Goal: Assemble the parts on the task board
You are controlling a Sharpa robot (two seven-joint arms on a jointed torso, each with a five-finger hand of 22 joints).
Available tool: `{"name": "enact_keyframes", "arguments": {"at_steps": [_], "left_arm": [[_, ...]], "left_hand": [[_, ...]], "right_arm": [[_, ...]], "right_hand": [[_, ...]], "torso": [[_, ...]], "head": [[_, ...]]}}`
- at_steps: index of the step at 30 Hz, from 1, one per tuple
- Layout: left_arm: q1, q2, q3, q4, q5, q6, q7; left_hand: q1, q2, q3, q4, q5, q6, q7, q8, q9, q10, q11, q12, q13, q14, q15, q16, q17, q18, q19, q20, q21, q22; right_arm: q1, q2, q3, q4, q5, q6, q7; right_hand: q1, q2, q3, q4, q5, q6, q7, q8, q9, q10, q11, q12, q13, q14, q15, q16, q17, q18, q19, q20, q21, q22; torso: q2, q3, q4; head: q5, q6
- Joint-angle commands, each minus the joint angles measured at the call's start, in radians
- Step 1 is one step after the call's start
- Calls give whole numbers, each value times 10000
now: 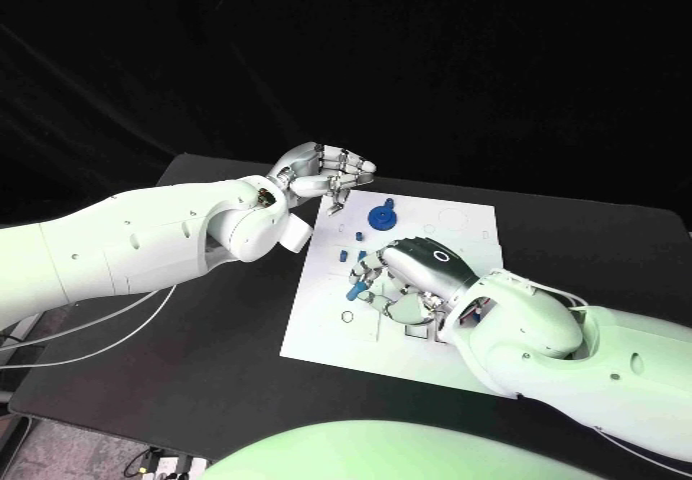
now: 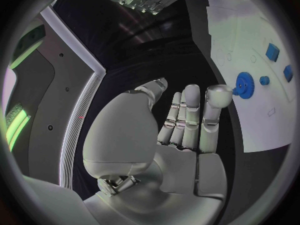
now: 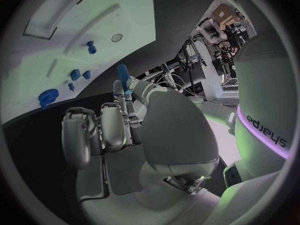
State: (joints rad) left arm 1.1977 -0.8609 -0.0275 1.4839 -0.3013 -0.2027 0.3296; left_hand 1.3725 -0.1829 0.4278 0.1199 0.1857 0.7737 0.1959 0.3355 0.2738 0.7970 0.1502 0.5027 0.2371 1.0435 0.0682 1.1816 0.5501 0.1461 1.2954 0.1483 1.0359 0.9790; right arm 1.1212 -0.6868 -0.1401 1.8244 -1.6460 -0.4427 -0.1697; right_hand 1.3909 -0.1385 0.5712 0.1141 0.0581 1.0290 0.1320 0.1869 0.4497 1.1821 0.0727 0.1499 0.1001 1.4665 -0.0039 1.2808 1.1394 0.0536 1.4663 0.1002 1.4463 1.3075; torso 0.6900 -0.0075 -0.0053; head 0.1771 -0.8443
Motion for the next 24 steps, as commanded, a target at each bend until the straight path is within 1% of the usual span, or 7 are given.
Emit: {"name": "enact_keyframes", "arguments": {"at_steps": [1, 4, 8, 12, 16, 19, 24], "left_arm": [[6, 51, 3, -12, 123, 215, 100], [6, 73, 2, -13, 130, 230, 86], [7, 76, 0, -14, 133, 238, 73], [7, 74, 0, -13, 134, 240, 72], [7, 72, -1, -9, 137, 248, 68], [7, 69, -1, -6, 138, 254, 64], [7, 49, -1, -5, 138, 252, 55]], "left_hand": [[45, 71, 32, -4, 43, -68, 205, 25, 12, -78, 1, 57, 7, -100, -1, -22, -1, -90, -91, 8, -5, -1], [45, 71, 32, -4, 43, -68, 205, 25, 12, -78, 1, 57, 7, -100, -1, -22, -1, -90, -91, 8, -5, -1], [37, 71, 28, 2, 42, -75, 205, 33, 14, -87, 2, 68, 10, -102, 1, -21, -1, -88, -97, 10, -13, -9], [37, 71, 28, 2, 42, -75, 205, 33, 14, -87, 2, 68, 10, -102, 1, -21, -1, -88, -97, 10, -13, -9], [37, 71, 28, 2, 42, -75, 205, 33, 14, -87, 2, 68, 10, -102, 1, -21, -1, -88, -97, 10, -13, -9], [30, 75, 26, 10, 42, -84, 205, 41, 16, -97, 3, 80, 12, -105, 2, -19, 0, -89, -97, 11, -8, -4], [30, 75, 26, 10, 42, -84, 205, 41, 16, -97, 3, 80, 12, -105, 2, -19, 0, -89, -97, 11, -8, -4]], "right_arm": [[-123, 207, -29, -271, -70, 296, 166], [-260, 401, -86, -558, -141, 416, 149], [-384, 527, -119, -777, -245, 527, 100], [-487, 634, -138, -954, -324, 579, 47], [-541, 730, -151, -1077, -423, 538, 52], [-562, 758, -156, -1129, -492, 534, 42], [-579, 782, -160, -1207, -548, 584, 19]], "right_hand": [[-130, -49, 48, 11, 63, -3, 47, 39, 110, 48, 9, -66, -14, 204, -45, 50, -22, -190, 338, -59, 33, 1466], [-142, -57, 49, 12, 63, -8, 49, 39, 111, 48, 12, -71, -14, 204, -43, 54, -17, -193, 343, -57, 43, 1476], [-145, -60, 50, 11, 63, -9, 49, 40, 112, 49, 11, -73, -14, 207, -42, 62, -6, -199, 356, -56, 64, 1496], [-145, -60, 50, 11, 63, -9, 49, 40, 112, 49, 11, -73, -14, 207, -42, 62, -6, -199, 356, -56, 64, 1496], [-144, -79, 63, -13, 74, -10, 47, 48, 118, 62, 7, -81, -13, 209, -40, 71, 1, -205, 369, -53, 88, 1521], [-143, -81, 66, -17, 77, -10, 47, 49, 119, 63, 7, -82, -12, 210, -40, 75, 7, -207, 372, -52, 94, 1527], [-143, -81, 66, -17, 77, -10, 47, 49, 119, 63, 7, -82, -12, 210, -40, 75, 7, -207, 372, -52, 94, 1527]], "torso": [[10, 8, -43], [13, 1, -24], [19, 17, -30], [26, 20, -37], [29, 19, -48], [37, 27, -32], [25, 14, -31]], "head": [[103, -20], [113, -40], [157, -56], [183, -72], [187, -76], [162, -83], [172, -125]]}}
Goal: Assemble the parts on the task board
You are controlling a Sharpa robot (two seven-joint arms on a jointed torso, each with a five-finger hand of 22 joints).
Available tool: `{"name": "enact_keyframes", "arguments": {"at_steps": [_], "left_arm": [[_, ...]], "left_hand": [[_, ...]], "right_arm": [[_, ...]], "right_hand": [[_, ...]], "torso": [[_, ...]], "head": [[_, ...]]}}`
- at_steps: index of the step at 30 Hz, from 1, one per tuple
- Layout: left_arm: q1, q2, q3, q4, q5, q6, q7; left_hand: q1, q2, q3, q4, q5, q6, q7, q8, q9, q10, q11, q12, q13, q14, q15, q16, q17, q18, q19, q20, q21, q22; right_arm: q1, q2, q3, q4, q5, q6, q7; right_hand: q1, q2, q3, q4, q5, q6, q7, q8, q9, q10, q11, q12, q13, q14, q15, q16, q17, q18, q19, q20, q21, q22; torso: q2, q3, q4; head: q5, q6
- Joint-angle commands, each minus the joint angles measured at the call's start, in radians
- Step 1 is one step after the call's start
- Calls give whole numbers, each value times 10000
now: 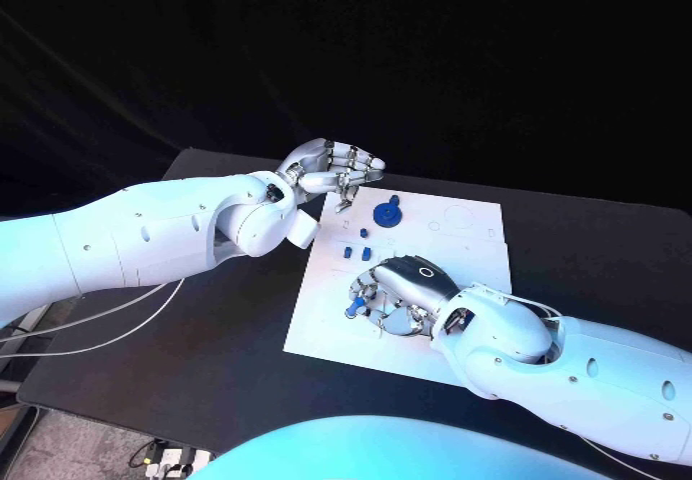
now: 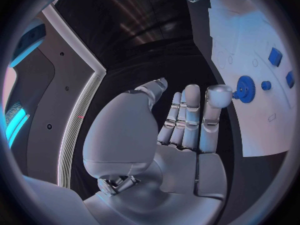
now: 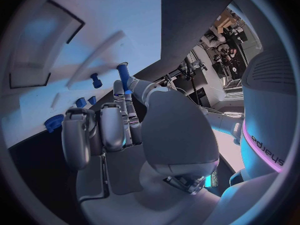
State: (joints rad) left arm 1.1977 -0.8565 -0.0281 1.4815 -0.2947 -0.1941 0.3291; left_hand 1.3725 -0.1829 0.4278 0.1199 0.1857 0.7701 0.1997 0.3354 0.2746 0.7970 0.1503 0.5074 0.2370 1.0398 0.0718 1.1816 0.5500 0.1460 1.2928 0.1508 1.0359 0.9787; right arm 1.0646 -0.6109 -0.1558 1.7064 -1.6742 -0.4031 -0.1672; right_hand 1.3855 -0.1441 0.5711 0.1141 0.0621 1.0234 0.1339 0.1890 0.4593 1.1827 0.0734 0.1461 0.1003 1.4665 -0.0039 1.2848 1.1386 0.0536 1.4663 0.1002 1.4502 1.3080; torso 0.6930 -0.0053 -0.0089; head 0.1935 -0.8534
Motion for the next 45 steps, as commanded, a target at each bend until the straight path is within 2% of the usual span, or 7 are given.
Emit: {"name": "enact_keyframes", "arguments": {"at_steps": [1, 20, 25, 27, 29, 33, 45], "left_arm": [[6, 1, 5, 23, 73, 165, 58], [8, -30, 5, 61, 73, 154, 43], [8, -41, 5, 65, 73, 141, 36], [9, -44, 5, 66, 73, 139, 35], [9, -46, 5, 68, 73, 137, 34], [9, -52, 5, 68, 73, 133, 31], [9, -76, 5, 59, 73, 136, 24]], "left_hand": [[30, 75, 26, 10, 42, -48, 168, 41, 9, -98, 3, 33, 14, -69, -34, -19, 0, -89, -71, -14, -8, -1], [30, 75, 26, 10, 42, -48, 168, 41, 9, -98, 3, 33, 14, -69, -34, -19, 0, -89, -71, -14, -8, -1], [30, 75, 26, 10, 42, -48, 168, 41, 9, -98, 3, 33, 14, -69, -34, -19, 0, -89, -71, -14, -8, -1], [30, 75, 26, 10, 42, -48, 168, 41, 9, -98, 3, 33, 14, -69, -34, -19, 0, -89, -71, -14, -8, -1], [30, 75, 26, 10, 42, -48, 168, 41, 9, -98, 3, 33, 14, -69, -34, -19, 0, -89, -71, -14, -8, -1], [30, 75, 26, 10, 42, -48, 168, 41, 9, -98, 3, 33, 14, -69, -34, -19, 0, -89, -71, -14, -8, -1], [24, 86, 25, 23, 43, -70, 168, 65, 15, -126, 4, 68, 22, -76, -32, -14, 2, -88, -77, -11, -6, 0]], "right_arm": [[-16, 34, -4, -43, -272, 201, -9], [-61, 267, -46, -302, -480, 805, -215], [-62, 314, -64, -315, -497, 842, -172], [-62, 323, -74, -309, -488, 791, -129], [-67, 307, -80, -282, -484, 675, -93], [-75, 215, -84, -186, -493, 319, -37], [-70, -515, -33, 552, -385, -1200, 197]], "right_hand": [[-89, -25, 67, -17, 37, 45, 28, 27, 23, 57, 0, -44, -15, 210, -40, 35, 15, -206, 372, -53, 55, 1521], [-135, -71, 68, -29, 24, 30, 40, 34, 30, 66, 11, -66, -14, 211, -35, 48, 23, -200, 360, -47, 35, 1505], [-376, -336, 67, 10, -32, -384, 186, -190, -70, -113, 121, -238, -47, 178, 52, 9, -59, -168, 280, 12, -90, 1401], [-659, -606, -30, 124, 244, -880, 274, -504, -214, -375, 229, -411, -83, 129, 149, -57, -176, -117, 165, 102, -281, 1237], [-747, -718, -144, 152, 268, -1222, 225, -706, -298, -502, 182, -466, -87, 82, 128, -147, -316, -64, 65, 108, -455, 1086], [-764, -787, -239, 148, 233, -1454, 202, -838, -353, -601, 174, -478, -78, 67, 107, -177, -365, -46, 27, 98, -534, 1023], [-798, -862, -452, 179, 141, -1840, 108, -1045, -440, -682, 146, -418, -25, 45, 85, -239, -471, -17, -24, 78, -658, 929]], "torso": [[-1, -8, 1], [-9, -16, 15], [-11, -18, 12], [-13, -15, 8], [-15, -14, 8], [-17, -9, 4], [-22, -5, -9]], "head": [[14, -43], [5, -130], [-2, -139], [-8, -141], [-13, -140], [-25, -122], [-95, -59]]}}
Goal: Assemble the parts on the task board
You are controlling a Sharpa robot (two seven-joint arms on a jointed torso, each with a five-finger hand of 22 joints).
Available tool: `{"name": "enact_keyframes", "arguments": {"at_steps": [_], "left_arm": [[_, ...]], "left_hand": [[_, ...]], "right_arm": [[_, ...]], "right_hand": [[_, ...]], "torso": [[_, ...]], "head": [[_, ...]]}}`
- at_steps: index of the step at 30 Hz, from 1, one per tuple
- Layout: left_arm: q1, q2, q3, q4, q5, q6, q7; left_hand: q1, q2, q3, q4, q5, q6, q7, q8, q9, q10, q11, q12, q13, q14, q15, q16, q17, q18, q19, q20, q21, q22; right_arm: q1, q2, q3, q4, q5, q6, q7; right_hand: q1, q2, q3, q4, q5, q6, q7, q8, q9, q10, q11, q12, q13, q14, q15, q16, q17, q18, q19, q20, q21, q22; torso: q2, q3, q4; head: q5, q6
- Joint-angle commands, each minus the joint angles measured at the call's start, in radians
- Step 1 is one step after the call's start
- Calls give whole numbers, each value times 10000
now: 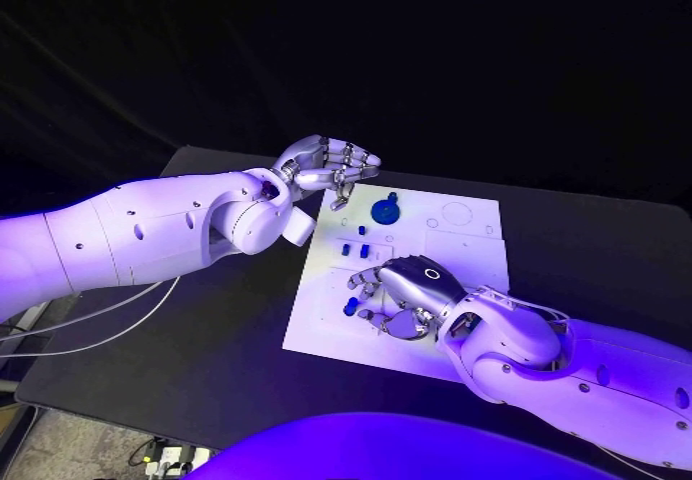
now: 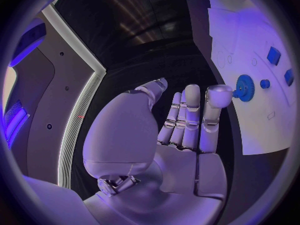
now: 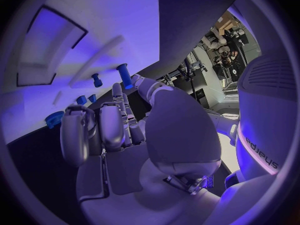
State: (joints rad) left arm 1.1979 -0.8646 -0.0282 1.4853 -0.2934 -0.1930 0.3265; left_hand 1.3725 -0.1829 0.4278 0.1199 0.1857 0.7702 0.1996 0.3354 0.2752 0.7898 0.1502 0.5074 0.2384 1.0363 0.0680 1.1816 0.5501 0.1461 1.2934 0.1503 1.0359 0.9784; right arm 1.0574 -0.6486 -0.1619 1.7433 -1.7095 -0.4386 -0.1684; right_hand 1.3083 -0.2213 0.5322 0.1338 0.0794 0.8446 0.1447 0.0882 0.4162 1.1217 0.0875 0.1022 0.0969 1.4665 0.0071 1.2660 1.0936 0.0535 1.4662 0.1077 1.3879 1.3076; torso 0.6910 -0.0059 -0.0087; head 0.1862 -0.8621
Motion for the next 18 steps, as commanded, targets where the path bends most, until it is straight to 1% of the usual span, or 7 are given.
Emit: {"name": "enact_keyframes", "arguments": {"at_steps": [1, 9, 12, 13, 14, 15, 18], "left_arm": [[7, 3, 6, 20, 60, 124, 49], [7, -43, 6, 27, 60, 112, 39], [7, -9, 6, 23, 60, 126, 42], [7, 2, 6, 20, 60, 129, 43], [7, 12, 6, 16, 60, 133, 43], [6, 23, 6, 10, 60, 136, 43], [6, 36, 5, -3, 61, 139, 42]], "left_hand": [[24, 86, 25, 22, 43, -71, 168, 66, 9, -54, 4, 68, 7, -40, 5, -13, 1, -89, -82, -5, -6, 3], [28, 89, 27, 22, 44, -78, 168, 74, 11, -63, 4, 79, 10, -44, 6, -12, 1, -84, -94, -5, -24, -16], [28, 89, 27, 22, 44, -78, 168, 74, 11, -63, 4, 79, 10, -44, 6, -12, 1, -84, -94, -5, -24, -16], [28, 89, 27, 22, 44, -78, 168, 74, 11, -63, 4, 79, 10, -44, 6, -12, 1, -84, -94, -5, -24, -16], [28, 89, 27, 22, 44, -78, 168, 74, 11, -63, 4, 79, 10, -44, 6, -12, 1, -84, -94, -5, -24, -16], [28, 89, 27, 22, 44, -78, 168, 74, 11, -63, 4, 79, 10, -44, 6, -12, 1, -84, -94, -5, -24, -16], [28, 89, 27, 22, 44, -78, 168, 74, 11, -63, 4, 79, 10, -44, 6, -12, 1, -84, -94, -5, -24, -16]], "right_arm": [[12, -214, 40, 255, 4, -883, 227], [173, -759, 114, 672, 529, -692, 380], [196, -759, 120, 652, 609, -517, 387], [200, -750, 121, 643, 624, -466, 384], [204, -739, 121, 633, 635, -410, 377], [207, -724, 122, 620, 645, -336, 366], [213, -674, 122, 570, 637, -132, 301]], "right_hand": [[-24, -87, -62, -17, -31, -52, 0, -37, -9, -68, 4, 24, 11, 45, -25, -51, -22, -15, -24, 2, -38, 930], [41, -54, -79, -36, 21, 45, 66, 16, 9, -41, -2, 72, 39, 29, -37, -91, -76, -10, -34, -10, -67, 912], [83, -36, -96, -47, 41, 194, 138, 96, 35, -88, 25, 76, 46, 29, -19, -95, -86, -13, -30, -4, -73, 915], [93, -31, -101, -49, 47, 242, 162, 120, 43, -90, 39, 84, 50, 29, -8, -97, -91, -12, -31, 0, -79, 911], [102, -23, -111, -46, 58, 404, 218, 203, 71, -62, 110, 112, 62, 30, 35, -97, -95, -16, -29, 23, -82, 913], [124, -17, -116, -49, 78, 547, 353, 266, 86, -12, 195, 154, 78, 35, 101, -85, -87, -26, -12, 66, -59, 938], [196, 6, -83, -79, 103, 678, 377, 321, 95, 82, 209, 217, 103, 45, 127, -52, -54, -36, 16, 104, -18, 979]], "torso": [[0, 3, -9], [-17, -13, -75], [-28, -13, -59], [-21, -9, -36], [-26, -5, -18], [-21, -3, -12], [-32, -9, -7]], "head": [[-38, 39], [-141, 96], [-147, 97], [-149, 101], [-144, 101], [-140, 101], [-137, 95]]}}
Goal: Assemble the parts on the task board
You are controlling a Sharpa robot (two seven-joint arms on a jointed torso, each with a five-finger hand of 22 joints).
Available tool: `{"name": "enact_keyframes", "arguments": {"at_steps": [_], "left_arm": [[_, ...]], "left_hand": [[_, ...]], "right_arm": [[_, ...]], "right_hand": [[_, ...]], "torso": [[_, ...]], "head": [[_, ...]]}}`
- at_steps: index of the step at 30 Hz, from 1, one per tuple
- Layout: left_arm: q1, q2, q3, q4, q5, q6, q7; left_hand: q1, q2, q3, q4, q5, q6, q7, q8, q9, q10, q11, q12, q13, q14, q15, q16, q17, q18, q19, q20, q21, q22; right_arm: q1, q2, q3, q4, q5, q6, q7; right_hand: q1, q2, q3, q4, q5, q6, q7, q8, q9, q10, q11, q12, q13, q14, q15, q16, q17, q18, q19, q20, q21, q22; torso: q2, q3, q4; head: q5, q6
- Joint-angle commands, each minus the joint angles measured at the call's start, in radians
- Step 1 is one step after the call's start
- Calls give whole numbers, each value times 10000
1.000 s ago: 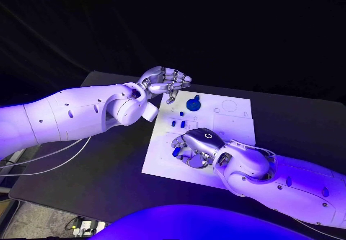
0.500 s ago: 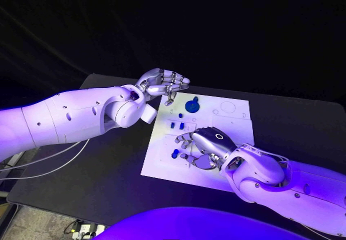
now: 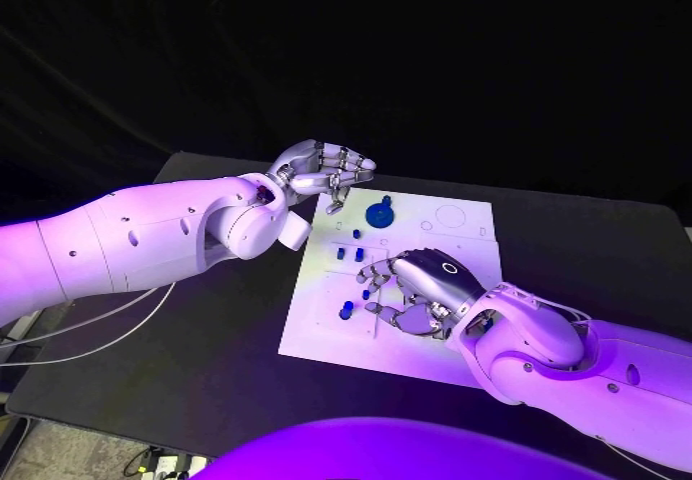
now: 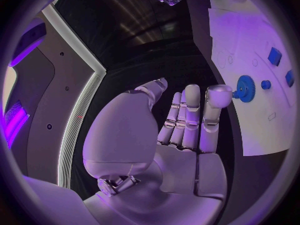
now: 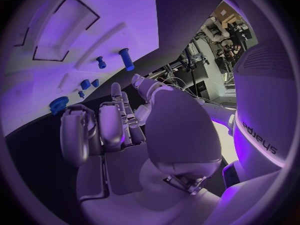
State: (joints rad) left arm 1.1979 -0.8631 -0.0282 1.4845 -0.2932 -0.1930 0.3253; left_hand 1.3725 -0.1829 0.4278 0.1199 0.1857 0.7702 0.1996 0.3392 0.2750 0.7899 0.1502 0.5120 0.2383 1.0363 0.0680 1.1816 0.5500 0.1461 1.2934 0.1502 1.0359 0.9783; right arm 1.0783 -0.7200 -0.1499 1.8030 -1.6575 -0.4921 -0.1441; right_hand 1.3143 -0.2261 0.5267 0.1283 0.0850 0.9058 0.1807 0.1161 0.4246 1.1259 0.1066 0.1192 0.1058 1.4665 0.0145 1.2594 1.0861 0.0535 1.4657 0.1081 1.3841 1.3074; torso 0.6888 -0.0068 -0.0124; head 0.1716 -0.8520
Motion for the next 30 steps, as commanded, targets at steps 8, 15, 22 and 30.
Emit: {"name": "enact_keyframes", "arguments": {"at_steps": [8, 15, 22, 30], "left_arm": [[5, 17, 3, -3, 60, 123, 54], [6, 10, 2, 7, 60, 110, 54], [6, 3, 2, 11, 60, 103, 51], [6, -2, 2, 15, 60, 100, 49]], "left_hand": [[29, 89, 27, 22, 44, -78, 168, 36, 13, -64, 4, 33, 11, -44, 6, -12, 2, -84, -94, -4, -24, -15], [29, 89, 27, 22, 44, -78, 168, 36, 13, -64, 4, 33, 11, -44, 6, -12, 2, -84, -94, -4, -24, -15], [43, 96, 34, 19, 46, -92, 167, 59, 19, -83, 4, 64, 18, -52, 6, -9, 2, -85, -94, -3, -13, -5], [43, 96, 34, 19, 46, -92, 167, 59, 19, -83, 4, 64, 18, -52, 6, -9, 2, -85, -94, -3, -13, -5]], "right_arm": [[9, 198, -12, -208, 63, 985, -187], [8, 343, -37, -303, 47, 1318, -274], [4, 531, -72, -433, 42, 1711, -353], [-12, 682, -95, -556, -11, 1853, -461]], "right_hand": [[233, 134, 75, -54, 104, 340, 7, 160, 24, 277, -19, 179, 70, 73, 37, 109, 124, -72, 113, 117, 172, 1127], [229, 148, 91, -47, 108, 396, -18, 183, 24, 337, -42, 207, 84, 99, 22, 181, 219, -90, 154, 109, 243, 1193], [211, 154, 94, -33, 103, 426, -31, 195, 25, 356, -50, 214, 88, 110, 15, 212, 257, -95, 166, 104, 264, 1213], [169, 175, 97, 3, 81, 459, -45, 207, 22, 376, -60, 219, 92, 117, 5, 229, 270, -101, 177, 96, 285, 1233]], "torso": [[-4, -6, 20], [1, -2, 37], [-3, 5, 24], [-5, 6, 27]], "head": [[9, -11], [-2, -38], [18, -63], [15, -76]]}}
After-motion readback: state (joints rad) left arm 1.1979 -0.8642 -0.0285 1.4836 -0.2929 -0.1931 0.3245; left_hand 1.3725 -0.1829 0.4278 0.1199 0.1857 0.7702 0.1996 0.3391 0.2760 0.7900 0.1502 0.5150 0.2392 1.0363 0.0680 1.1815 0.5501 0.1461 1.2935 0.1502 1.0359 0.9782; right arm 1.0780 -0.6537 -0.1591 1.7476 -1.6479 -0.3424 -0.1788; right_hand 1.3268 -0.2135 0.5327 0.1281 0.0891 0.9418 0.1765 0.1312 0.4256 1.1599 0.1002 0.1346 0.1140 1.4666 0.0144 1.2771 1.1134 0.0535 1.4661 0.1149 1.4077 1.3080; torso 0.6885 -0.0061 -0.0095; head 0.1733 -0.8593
